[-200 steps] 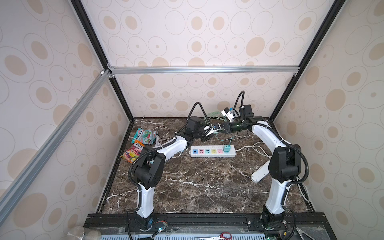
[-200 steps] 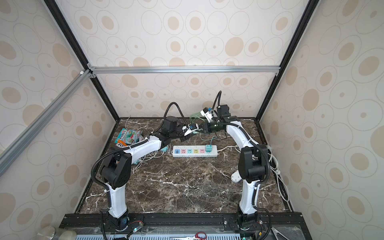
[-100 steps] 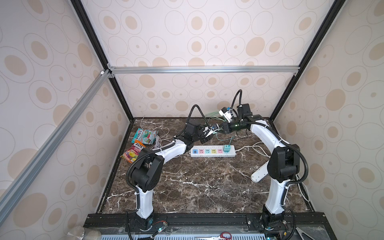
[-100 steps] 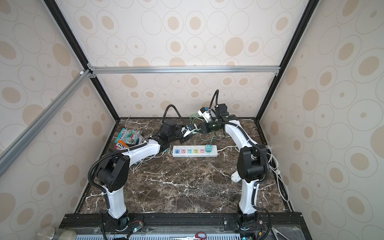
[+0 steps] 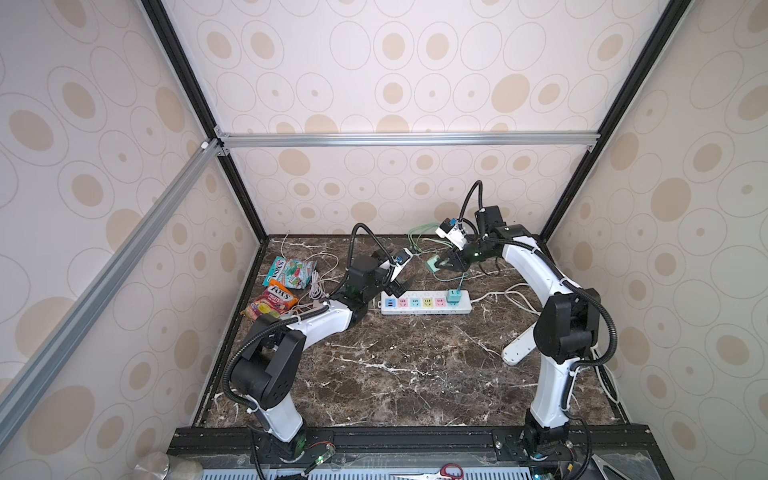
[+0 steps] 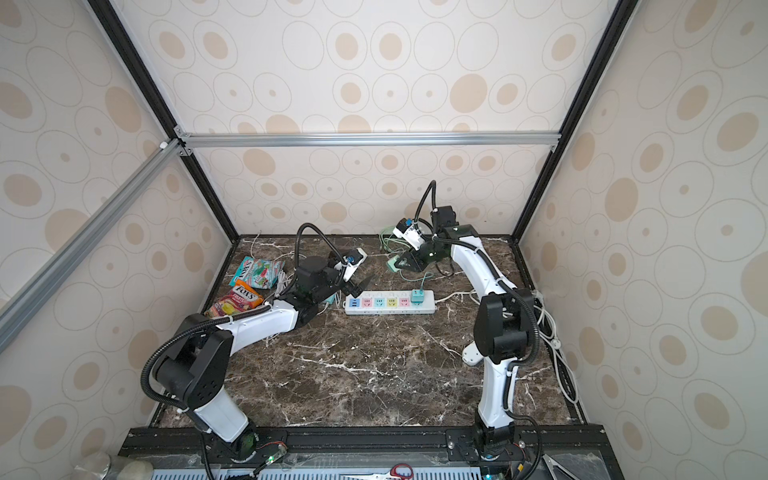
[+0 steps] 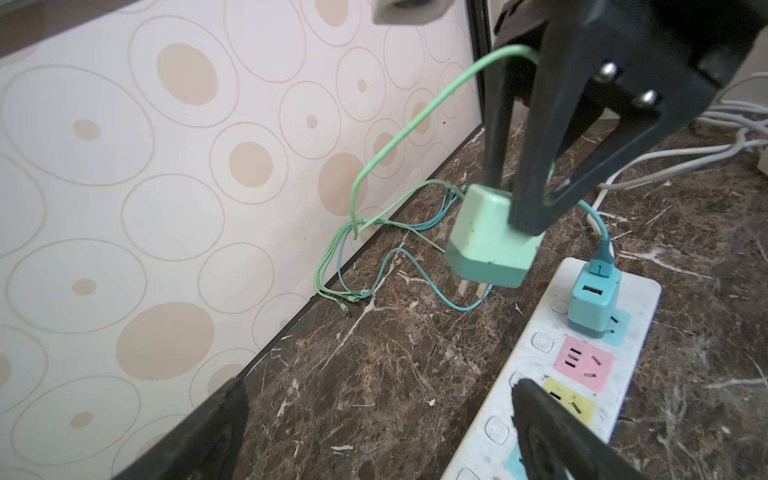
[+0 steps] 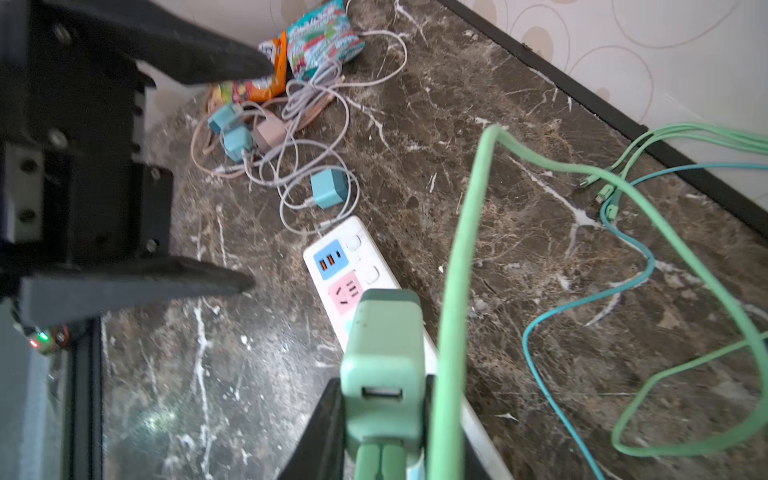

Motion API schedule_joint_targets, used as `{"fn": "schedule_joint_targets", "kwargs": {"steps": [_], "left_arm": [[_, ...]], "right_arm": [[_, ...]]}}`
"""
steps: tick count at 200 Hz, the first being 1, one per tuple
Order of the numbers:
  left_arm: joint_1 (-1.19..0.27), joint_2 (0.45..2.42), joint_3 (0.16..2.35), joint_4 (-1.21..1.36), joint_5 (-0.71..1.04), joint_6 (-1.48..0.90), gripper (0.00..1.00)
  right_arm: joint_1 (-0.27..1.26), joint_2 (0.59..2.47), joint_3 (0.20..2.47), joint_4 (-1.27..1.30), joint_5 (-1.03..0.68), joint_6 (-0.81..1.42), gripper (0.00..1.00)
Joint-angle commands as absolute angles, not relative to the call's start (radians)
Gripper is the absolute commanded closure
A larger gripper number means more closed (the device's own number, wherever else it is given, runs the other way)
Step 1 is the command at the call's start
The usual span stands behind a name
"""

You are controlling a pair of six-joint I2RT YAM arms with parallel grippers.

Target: Insert the plug

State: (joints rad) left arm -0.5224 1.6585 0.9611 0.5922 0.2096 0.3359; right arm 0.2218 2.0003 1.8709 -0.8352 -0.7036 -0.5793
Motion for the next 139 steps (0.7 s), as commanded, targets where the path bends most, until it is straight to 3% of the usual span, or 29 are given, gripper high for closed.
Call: {"fn": "schedule_joint_targets", "kwargs": {"steps": [1,139], "left_arm": [[-0.513,1.594,0.872,0.732,0.146,0.262,0.02],[-0.48,1.345,0.556,0.793,-0.043,0.12,0.02]], "right_arm": [[0.246,2.035,1.915,-1.007,-0.619,-0.841,1.0],[0.377,2.179,2.033,-1.195,-0.216,-1.161,1.0]]}}
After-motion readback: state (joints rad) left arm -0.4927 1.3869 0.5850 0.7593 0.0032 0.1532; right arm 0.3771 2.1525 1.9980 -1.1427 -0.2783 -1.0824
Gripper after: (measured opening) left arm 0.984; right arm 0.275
